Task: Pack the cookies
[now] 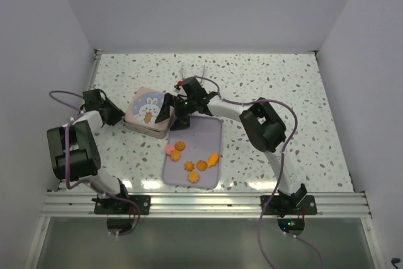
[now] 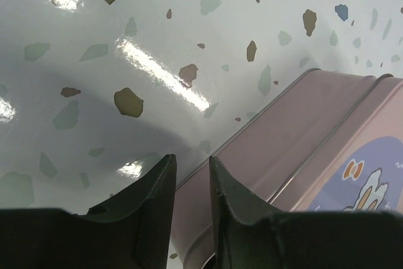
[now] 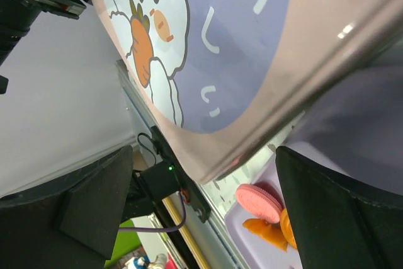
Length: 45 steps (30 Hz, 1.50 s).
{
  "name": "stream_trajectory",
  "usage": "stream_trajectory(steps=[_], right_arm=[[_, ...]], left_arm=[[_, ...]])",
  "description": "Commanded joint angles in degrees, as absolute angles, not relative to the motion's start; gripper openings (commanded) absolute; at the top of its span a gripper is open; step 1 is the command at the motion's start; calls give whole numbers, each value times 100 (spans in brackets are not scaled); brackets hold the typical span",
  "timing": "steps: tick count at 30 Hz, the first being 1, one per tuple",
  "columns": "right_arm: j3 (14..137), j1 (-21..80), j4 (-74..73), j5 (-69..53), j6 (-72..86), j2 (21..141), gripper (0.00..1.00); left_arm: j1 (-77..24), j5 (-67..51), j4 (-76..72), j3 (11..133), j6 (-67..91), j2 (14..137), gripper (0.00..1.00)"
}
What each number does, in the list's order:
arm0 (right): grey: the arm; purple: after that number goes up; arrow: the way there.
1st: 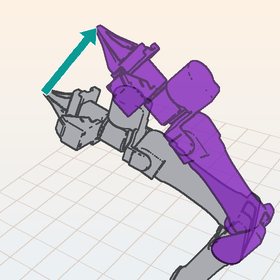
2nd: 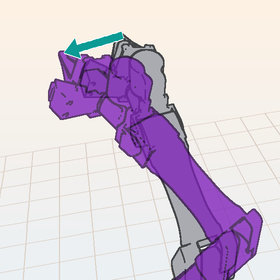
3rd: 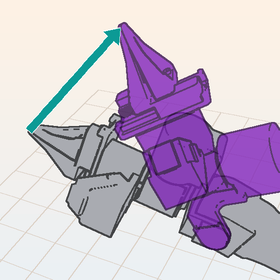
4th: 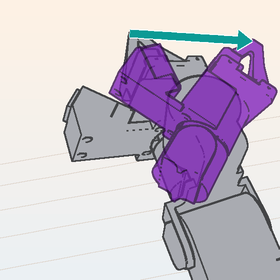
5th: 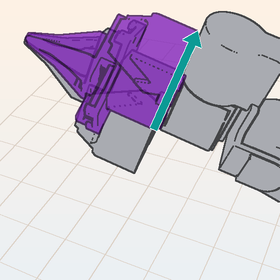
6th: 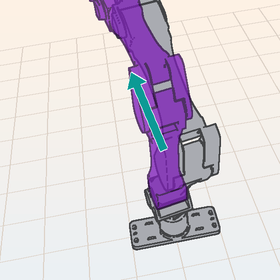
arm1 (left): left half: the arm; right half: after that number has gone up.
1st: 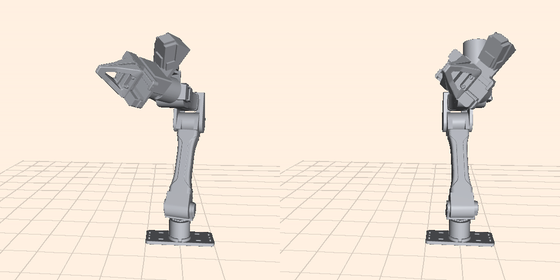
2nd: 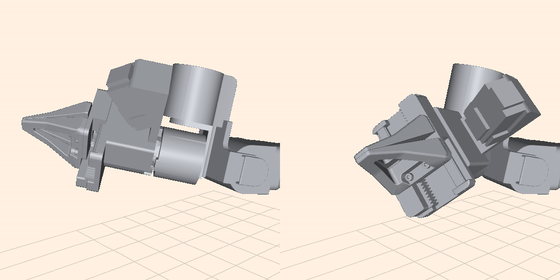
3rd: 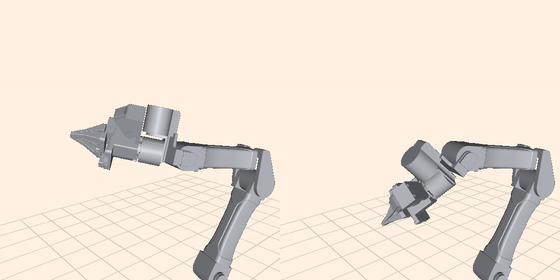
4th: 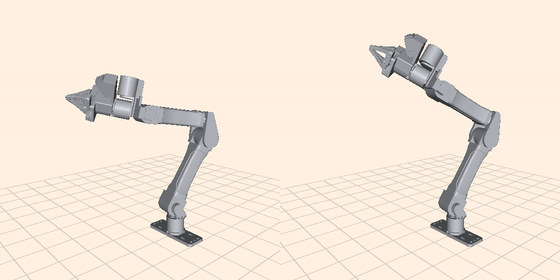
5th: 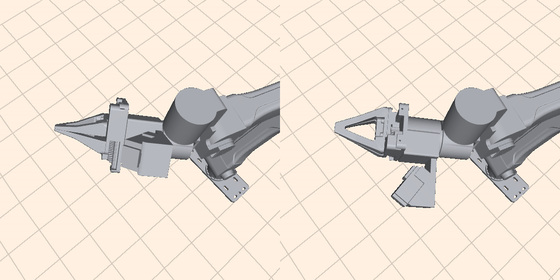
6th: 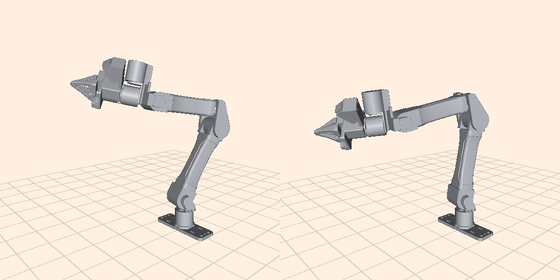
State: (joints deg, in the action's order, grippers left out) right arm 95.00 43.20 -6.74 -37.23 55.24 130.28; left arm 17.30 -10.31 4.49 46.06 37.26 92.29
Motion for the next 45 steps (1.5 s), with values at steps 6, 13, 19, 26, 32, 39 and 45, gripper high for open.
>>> stream_trajectory(steps=[6,13,19,26,32,39,45], right_arm=[[9053,3833,-1028,-3920,5160,12129,99],[9298,3604,-1309,-3955,4975,12137,93],[9641,3604,-1125,-3973,5168,12375,42],[9993,3604,-1134,-3920,5300,12682,15],[10011,3595,-1160,-3771,5300,12797,6],[9923,3604,-1266,-3674,5265,12788,1],[9835,3604,-1274,-3586,5247,12797,0]], left_arm=[[1784,-1178,677,4729,3560,9220,33],[1784,-1187,650,4641,3559,9246,32],[1907,-1212,616,4500,3551,9255,27],[2074,-1310,606,4544,3498,9316,18],[2145,-1362,615,4579,3437,9518,3],[2171,-1485,483,4509,3419,9580,0],[2188,-1678,317,4526,3419,9615,0]])
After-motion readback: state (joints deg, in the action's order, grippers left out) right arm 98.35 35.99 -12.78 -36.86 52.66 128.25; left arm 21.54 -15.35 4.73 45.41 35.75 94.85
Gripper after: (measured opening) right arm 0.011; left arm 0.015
